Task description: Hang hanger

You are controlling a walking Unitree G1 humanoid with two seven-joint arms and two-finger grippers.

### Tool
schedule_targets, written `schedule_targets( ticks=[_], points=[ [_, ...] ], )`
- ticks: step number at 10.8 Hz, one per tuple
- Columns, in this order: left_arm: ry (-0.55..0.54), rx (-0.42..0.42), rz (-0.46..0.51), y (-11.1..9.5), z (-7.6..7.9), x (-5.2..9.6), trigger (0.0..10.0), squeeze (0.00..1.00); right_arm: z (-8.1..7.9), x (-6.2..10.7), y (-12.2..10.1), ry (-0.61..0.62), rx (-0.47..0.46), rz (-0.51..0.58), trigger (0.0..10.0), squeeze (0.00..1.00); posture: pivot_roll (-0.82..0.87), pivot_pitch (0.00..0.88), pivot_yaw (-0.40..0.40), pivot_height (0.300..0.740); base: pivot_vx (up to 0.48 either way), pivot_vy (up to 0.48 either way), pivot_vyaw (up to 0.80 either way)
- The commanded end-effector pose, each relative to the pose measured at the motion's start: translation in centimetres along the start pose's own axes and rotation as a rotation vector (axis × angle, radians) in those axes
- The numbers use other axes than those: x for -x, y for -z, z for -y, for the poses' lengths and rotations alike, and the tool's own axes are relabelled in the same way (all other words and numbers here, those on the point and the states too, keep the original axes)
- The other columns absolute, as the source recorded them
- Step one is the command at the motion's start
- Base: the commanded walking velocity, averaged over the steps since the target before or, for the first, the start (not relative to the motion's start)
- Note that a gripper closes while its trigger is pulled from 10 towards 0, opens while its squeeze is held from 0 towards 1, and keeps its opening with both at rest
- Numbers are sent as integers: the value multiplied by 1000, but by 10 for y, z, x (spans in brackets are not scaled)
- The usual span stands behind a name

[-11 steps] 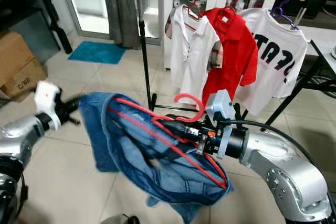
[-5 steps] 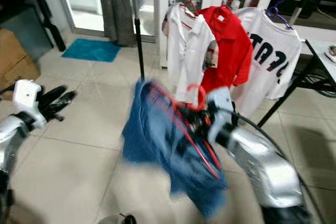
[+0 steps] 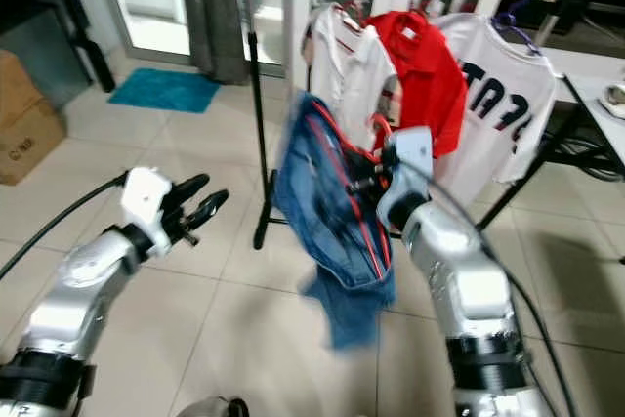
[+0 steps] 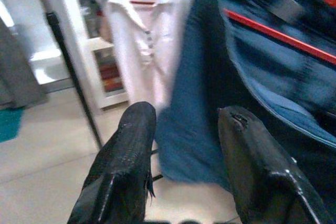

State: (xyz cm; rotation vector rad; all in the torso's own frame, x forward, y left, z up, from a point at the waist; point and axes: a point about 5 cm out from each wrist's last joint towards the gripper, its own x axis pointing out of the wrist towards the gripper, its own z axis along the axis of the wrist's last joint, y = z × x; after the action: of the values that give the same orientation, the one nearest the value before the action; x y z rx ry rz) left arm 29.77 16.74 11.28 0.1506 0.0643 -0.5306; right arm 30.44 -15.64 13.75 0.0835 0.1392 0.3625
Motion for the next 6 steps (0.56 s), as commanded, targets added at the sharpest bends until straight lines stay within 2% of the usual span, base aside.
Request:
schedule_targets(
  ticks=[1,2,3,5,6],
  points=[
    [-64,-20,0,-8,-5,-2,10000,0,2,4,6,85,28,3,10000,0,-97,0,-2,740,0,0,0],
    [-85,-12,8,-10,-6,-2,10000,0,2,6,10,102,17,6,10000,0,-96,0,-1,740,0,0,0],
    [-108,-11,-8,-9,-7,-1,10000,0,0,8,15,120,14,10,10000,0,-92,0,2,740,240,0,0],
    [-117,-12,-24,-7,-5,-1,10000,0,-3,5,18,145,-17,9,10000,0,-90,0,12,740,285,0,800],
    [-114,-23,-45,-7,-3,-3,10000,0,-5,1,17,143,5,14,10000,0,-91,0,24,740,304,0,800]
  ],
)
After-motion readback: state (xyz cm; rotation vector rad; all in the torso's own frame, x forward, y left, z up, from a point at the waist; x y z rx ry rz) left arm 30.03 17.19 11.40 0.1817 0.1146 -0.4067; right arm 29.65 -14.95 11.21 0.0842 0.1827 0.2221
